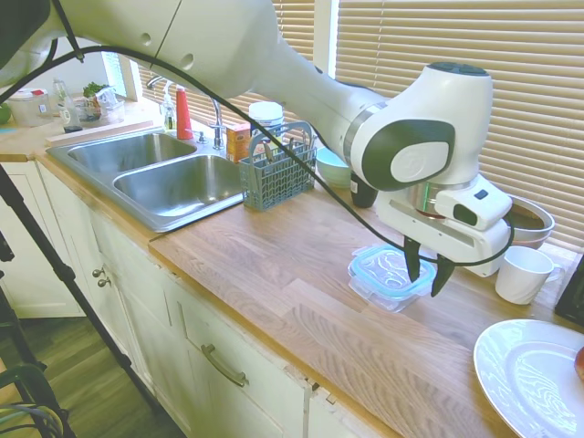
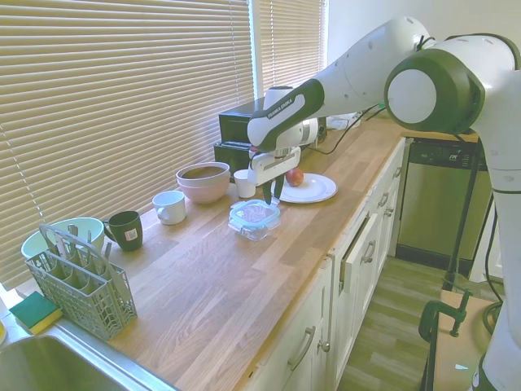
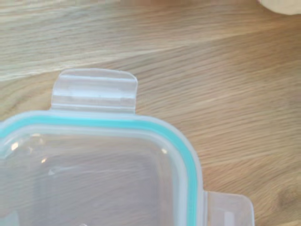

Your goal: Cover the lid of the food container

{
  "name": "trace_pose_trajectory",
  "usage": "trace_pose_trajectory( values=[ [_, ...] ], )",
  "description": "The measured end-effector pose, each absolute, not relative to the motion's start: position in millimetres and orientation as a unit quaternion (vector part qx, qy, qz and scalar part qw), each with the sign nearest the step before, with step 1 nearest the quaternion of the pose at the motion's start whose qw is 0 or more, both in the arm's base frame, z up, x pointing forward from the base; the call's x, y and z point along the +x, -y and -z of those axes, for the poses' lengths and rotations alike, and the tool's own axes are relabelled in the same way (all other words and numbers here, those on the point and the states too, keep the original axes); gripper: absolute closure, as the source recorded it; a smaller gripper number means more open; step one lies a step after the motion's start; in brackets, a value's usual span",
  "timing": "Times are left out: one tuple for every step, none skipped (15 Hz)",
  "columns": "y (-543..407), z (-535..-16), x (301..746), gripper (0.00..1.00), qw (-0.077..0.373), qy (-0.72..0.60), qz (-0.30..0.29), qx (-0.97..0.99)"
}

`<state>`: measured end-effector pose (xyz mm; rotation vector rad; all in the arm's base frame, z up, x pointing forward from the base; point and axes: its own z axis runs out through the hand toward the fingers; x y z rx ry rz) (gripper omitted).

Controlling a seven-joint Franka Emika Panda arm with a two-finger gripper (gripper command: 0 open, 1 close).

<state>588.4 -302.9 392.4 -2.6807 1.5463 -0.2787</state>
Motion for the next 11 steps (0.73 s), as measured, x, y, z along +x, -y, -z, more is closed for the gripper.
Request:
trace_pose_trajectory(
  values=[
    [301,-398,589,0.0,0.018,-0.497,0.093,-0.862],
    [299,-405,588,0.0,0.02,-0.497,0.098,-0.862],
    [296,-413,588,0.0,0.02,-0.497,0.102,-0.862],
    [293,-421,587,0.0,0.019,-0.496,0.107,-0.861],
    [288,-430,584,0.0,0.018,-0.495,0.112,-0.861],
    [282,-442,578,0.0,0.017,-0.492,0.118,-0.862],
    [274,-455,570,0.0,0.016,-0.486,0.125,-0.865],
    [263,-469,561,0.0,0.017,-0.478,0.132,-0.868],
    [249,-482,552,0.0,0.016,-0.469,0.138,-0.872],
    [231,-491,544,0.0,0.011,-0.459,0.141,-0.877],
    [208,-494,537,0.0,0.005,-0.449,0.141,-0.882]
  ],
)
